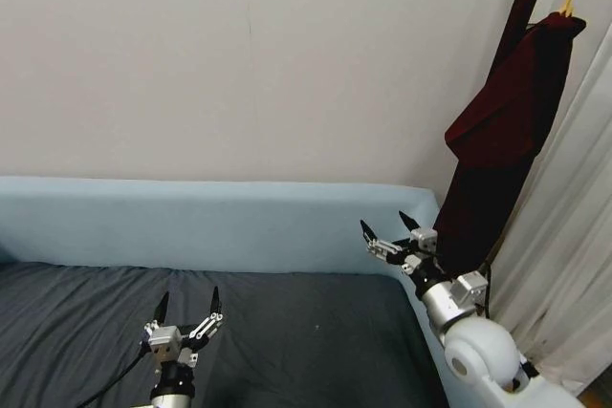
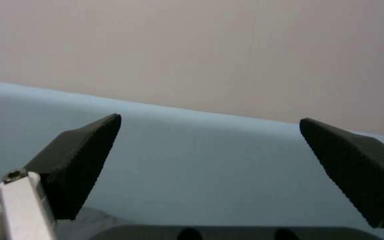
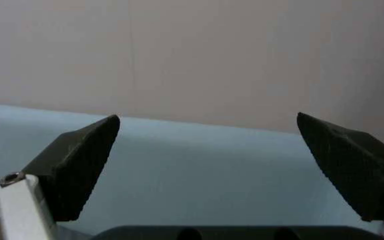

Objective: Pick up the clothes from the sofa and hang them on the clothes hanger.

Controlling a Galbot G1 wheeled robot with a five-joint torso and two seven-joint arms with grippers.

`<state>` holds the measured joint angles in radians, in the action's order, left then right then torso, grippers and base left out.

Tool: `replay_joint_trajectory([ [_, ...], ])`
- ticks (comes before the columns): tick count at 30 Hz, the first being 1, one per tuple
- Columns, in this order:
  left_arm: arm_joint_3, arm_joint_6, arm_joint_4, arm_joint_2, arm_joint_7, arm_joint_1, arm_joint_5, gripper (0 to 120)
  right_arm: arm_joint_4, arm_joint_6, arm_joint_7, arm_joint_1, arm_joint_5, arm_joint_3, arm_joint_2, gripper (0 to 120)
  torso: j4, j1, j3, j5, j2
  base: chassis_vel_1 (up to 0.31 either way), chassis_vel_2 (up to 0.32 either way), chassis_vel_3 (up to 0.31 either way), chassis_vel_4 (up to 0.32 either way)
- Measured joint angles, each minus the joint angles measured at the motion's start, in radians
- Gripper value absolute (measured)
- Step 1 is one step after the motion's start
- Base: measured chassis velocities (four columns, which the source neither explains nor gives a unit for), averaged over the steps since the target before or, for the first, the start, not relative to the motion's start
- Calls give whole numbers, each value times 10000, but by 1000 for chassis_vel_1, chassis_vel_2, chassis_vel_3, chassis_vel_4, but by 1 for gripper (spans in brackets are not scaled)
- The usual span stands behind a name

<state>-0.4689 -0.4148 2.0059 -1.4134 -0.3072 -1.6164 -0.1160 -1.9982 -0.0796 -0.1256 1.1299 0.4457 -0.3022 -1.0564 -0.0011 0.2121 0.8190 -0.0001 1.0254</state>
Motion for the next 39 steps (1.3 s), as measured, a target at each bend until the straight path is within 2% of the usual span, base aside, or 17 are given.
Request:
replay_joint_trajectory([
  [5, -17, -101, 166, -408, -131, -662, -175, 100, -486, -101, 724, 1929, -1525, -1714, -974, 100, -5, -1, 0, 3, 0, 0, 0, 0, 0],
  [6, -17, -101, 166, -408, -131, -662, -175, 100, -486, -101, 724, 1929, -1525, -1714, -974, 100, -5, -1, 0, 3, 0, 0, 0, 0, 0],
  [10, -39, 584, 349, 273, -67, -708, -591, 100, -853, 354, 974, 3453, -2222, -2850, -1763, 100, -12, -1, -2, -2, 1, 0, 0, 0, 0],
  [11, -39, 584, 349, 273, -67, -708, -591, 100, -853, 354, 974, 3453, -2222, -2850, -1763, 100, -12, -1, -2, -2, 1, 0, 0, 0, 0],
  [15, -148, 1294, 879, 848, 356, -906, -1774, 100, -674, 1085, 940, 3854, -2699, -3144, -2453, 100, 0, -1, 0, 0, 1, 0, 0, 0, 0],
  [22, -345, 1549, 1508, 989, 1057, -1077, -2115, 100, 30, 2133, 1111, 3910, -2440, -3055, -2630, 100, -3, 0, 1, 0, -1, 0, 0, 0, 0],
  [26, -552, 1350, 1738, 933, 1426, -1210, -2029, 100, 74, 2125, 1251, 3887, -1930, -2992, -2545, 100, -2, 0, 1, 1, -1, 0, 0, 0, 0],
  [39, -579, 1292, 1748, 913, 1469, -1214, -1984, 100, 46, 2040, 1290, 3838, -1817, -2956, -2495, 100, -3, 1, 1, 1, -1, 0, 0, 0, 0],
])
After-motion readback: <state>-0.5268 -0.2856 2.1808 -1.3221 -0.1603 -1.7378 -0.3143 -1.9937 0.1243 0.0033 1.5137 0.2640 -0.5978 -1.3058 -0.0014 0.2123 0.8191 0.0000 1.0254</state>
